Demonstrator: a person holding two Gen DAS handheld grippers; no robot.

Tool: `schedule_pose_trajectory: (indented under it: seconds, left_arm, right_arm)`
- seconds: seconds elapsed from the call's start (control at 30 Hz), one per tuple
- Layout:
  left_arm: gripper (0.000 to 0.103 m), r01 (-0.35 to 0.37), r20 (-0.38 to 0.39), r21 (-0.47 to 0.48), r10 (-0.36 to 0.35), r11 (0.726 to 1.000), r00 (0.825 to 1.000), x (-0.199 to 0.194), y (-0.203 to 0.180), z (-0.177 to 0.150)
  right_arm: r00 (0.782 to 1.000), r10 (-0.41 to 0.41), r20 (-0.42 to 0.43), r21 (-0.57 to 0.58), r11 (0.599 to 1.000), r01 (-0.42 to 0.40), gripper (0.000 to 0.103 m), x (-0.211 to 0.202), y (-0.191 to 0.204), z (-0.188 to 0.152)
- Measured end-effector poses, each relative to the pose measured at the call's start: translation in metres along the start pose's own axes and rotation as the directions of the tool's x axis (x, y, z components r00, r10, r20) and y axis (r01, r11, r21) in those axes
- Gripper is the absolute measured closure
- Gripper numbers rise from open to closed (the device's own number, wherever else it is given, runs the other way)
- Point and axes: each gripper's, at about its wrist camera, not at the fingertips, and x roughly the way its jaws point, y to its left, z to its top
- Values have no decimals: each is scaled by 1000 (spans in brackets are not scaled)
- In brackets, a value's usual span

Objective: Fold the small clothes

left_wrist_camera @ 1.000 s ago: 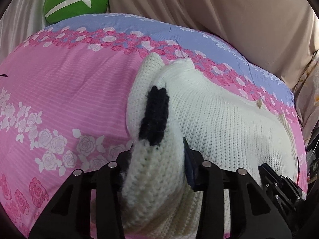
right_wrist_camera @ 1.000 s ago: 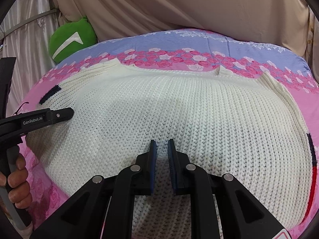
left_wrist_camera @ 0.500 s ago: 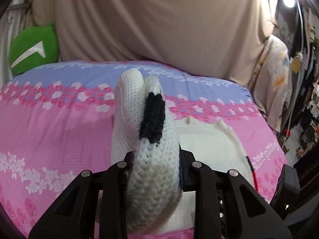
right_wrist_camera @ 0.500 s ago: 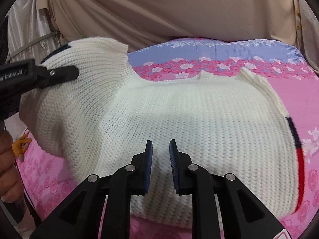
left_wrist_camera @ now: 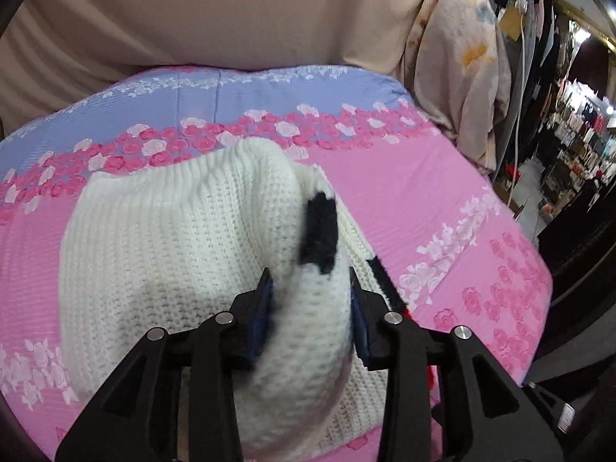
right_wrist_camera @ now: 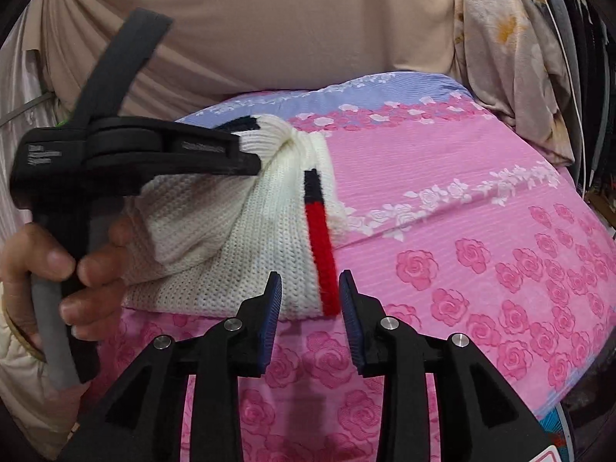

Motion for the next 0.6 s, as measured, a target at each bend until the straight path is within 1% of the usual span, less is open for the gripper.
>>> schedule_pose_trajectory:
  seconds: [0.03, 0.07, 0.1, 0.13, 0.2, 0.27, 0.3, 0.33, 0.4, 0.47, 0.53, 0.6]
  left_arm:
    - [63, 11, 36, -12, -11, 1000, 999, -18, 6, 1]
    - [55, 7, 85, -21, -5, 1000, 996, -42, 15, 1]
    - [46, -10, 123, -29, 14, 1000, 992, -61, 22, 1]
    - [43, -37, 160, -45, 44, 998, 986, -80, 33, -2]
    - [41, -88, 183, -80, 101, 993, 978, -102, 52, -8]
    - [41, -125, 165, -121, 144, 985, 976, -111, 72, -18]
    - [41, -132, 148, -139, 153, 981, 977, -112, 80, -24]
    - [41, -132, 121, -152, 152, 979, 981, -112, 87, -34]
    - [41, -135, 68, -159, 147, 978, 987, -106, 94, -50]
    - [41, -126, 15, -151, 130, 980, 991, -97, 90, -68]
    - [41, -103, -22, -127, 101, 987, 995, -86, 82, -79]
    - [34, -105, -48, -97, 101, 990, 994, -75, 73, -86]
  right_arm:
    - [1000, 9, 9, 3, 1000, -9, 72, -4, 0, 1]
    - [999, 31, 20, 9, 999, -31, 70, -6, -1, 6]
    - [998, 51, 30, 13, 999, -52, 67, -9, 0, 9]
    - [996, 75, 43, 13, 997, -76, 63, -8, 0, 16]
    - [990, 126, 67, 11, 992, -127, 56, -6, 5, 28]
    - [981, 176, 80, 10, 984, -177, 52, -2, 12, 38]
    - [976, 202, 76, 10, 979, -203, 47, 2, 16, 43]
    - [973, 220, 69, 10, 975, -222, 45, 5, 19, 47]
    - [968, 244, 57, 18, 969, -246, 44, 13, 24, 54]
    - [964, 260, 55, 10, 965, -261, 43, 15, 33, 59]
    - [959, 275, 65, -14, 961, -275, 36, 14, 43, 61]
    - [956, 286, 68, -40, 958, -284, 32, 15, 53, 63]
